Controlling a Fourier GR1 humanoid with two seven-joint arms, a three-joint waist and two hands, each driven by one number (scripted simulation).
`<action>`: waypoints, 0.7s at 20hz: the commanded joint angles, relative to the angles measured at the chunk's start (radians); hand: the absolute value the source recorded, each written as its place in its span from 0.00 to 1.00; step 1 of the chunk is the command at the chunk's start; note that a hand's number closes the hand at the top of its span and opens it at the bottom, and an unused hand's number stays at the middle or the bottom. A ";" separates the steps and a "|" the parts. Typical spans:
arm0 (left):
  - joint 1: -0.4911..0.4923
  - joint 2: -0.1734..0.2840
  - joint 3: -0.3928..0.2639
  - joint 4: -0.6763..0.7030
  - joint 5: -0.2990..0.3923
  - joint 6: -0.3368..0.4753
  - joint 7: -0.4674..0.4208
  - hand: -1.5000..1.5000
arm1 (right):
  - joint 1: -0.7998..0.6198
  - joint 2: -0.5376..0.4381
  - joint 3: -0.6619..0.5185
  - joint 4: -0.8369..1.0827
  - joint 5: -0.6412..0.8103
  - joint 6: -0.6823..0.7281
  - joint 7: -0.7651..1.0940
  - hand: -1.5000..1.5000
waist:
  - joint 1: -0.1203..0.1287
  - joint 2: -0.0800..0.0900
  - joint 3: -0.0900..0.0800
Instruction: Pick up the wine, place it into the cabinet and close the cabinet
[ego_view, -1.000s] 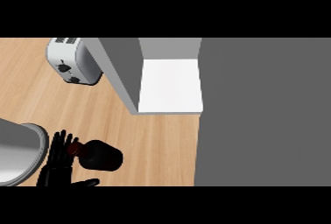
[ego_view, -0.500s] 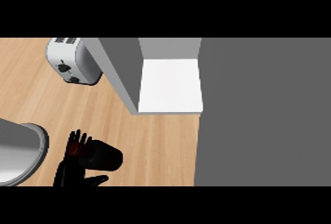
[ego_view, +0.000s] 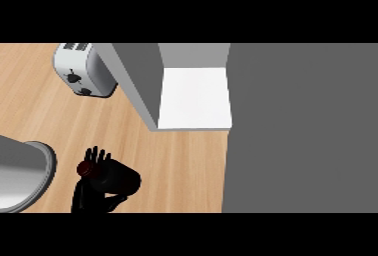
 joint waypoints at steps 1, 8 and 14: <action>-0.089 -0.001 0.008 0.050 -0.003 0.041 -0.010 0.00 | 0.034 0.011 0.000 -0.099 -0.052 -0.002 0.025 0.00 | 0.001 0.002 -0.004; -0.096 -0.005 -0.014 0.144 0.034 -0.175 -0.009 1.00 | 0.085 0.003 0.025 -0.155 -0.055 0.004 0.049 0.00 | -0.008 0.001 -0.005; -0.097 0.030 -0.079 0.062 -0.111 -0.007 -0.123 1.00 | 0.048 -0.013 -0.037 -0.149 -0.082 0.000 0.072 0.00 | -0.001 0.000 -0.004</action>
